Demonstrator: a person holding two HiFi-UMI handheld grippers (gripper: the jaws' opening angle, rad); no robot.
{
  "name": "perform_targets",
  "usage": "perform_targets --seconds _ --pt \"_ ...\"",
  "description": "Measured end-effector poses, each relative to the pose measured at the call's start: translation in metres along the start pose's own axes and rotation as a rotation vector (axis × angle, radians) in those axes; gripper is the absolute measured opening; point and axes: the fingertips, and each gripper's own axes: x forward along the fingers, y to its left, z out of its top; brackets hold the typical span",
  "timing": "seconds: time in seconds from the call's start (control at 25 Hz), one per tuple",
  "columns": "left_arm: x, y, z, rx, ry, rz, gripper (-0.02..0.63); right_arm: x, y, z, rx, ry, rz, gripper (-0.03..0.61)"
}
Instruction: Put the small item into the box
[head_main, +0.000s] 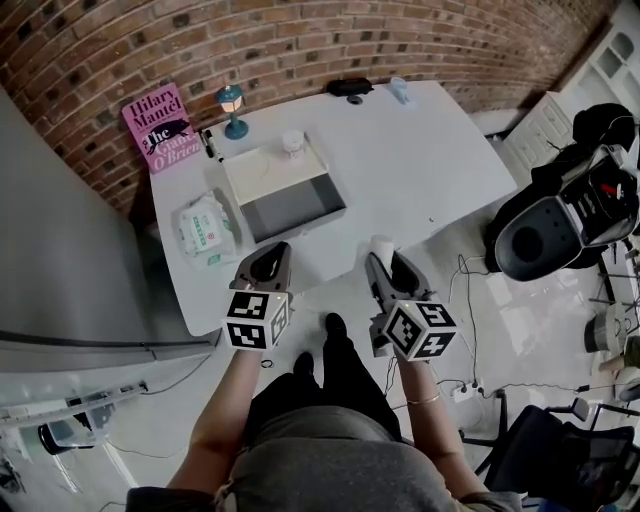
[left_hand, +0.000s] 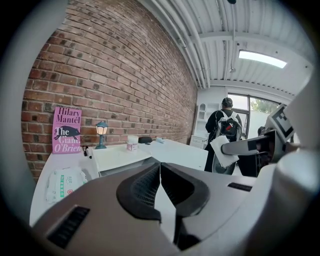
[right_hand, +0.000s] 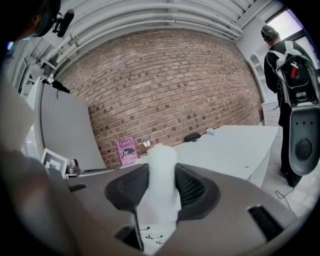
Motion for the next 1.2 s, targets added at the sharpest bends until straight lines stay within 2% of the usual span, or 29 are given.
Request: perform_targets --seconds 0.64,1.2 --pt "0.041 0.025 0.012 -0.054 0.000 0.161 0.026 0.084 -0.018 0.034 -0.058 0.067 0.170 0.166" --pt "0.035 0.054 0.015 -0.125 -0.019 0.373 0.026 0.146 0.008 0.039 -0.157 0.165 0.394 0.166"
